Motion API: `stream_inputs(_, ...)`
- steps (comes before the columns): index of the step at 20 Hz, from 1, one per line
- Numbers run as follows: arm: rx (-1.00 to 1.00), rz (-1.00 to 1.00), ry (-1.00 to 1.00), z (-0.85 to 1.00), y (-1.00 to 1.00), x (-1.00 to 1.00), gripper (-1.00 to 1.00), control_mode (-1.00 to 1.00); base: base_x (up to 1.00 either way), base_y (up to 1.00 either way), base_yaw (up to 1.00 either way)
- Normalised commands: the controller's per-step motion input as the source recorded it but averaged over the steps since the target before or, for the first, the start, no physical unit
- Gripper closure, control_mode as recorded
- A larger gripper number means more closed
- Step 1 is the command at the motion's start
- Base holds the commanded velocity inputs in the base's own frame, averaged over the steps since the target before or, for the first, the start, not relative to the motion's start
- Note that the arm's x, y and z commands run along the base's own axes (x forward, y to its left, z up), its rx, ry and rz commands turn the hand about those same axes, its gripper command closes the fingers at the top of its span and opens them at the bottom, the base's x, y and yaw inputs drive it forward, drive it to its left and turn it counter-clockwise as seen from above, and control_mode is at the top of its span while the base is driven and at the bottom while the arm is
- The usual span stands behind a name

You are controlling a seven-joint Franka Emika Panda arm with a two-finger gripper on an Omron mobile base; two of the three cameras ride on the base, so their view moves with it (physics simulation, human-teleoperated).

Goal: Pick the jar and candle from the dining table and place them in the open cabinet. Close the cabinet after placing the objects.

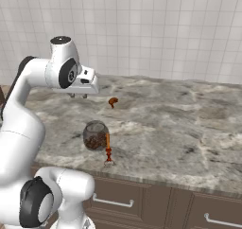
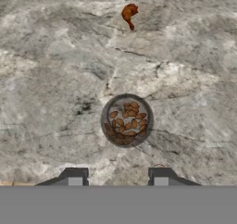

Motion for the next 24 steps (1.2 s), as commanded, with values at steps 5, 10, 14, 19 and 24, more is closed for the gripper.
stream_inputs(5,0.00,0.00,-0.04,-0.01,-0.08,-0.10,-1.00,-1.00,0.00,0.00,0.00)
stream_inputs(10,0.02,0.00,-0.07,-0.04,-0.16,-0.17,-1.00,-1.00,0.00,0.00,0.00)
stream_inputs(14,0.02,0.02,-0.06,-0.06,-0.17,-0.22,-1.00,-1.00,0.00,0.00,0.00)
stream_inputs(19,0.08,0.01,-0.02,-0.04,-0.23,-0.26,-1.00,-1.00,0.00,0.00,0.00)
stream_inputs(24,0.21,0.03,-0.08,0.00,-0.30,-0.28,-1.00,-1.00,0.00,0.00,0.00)
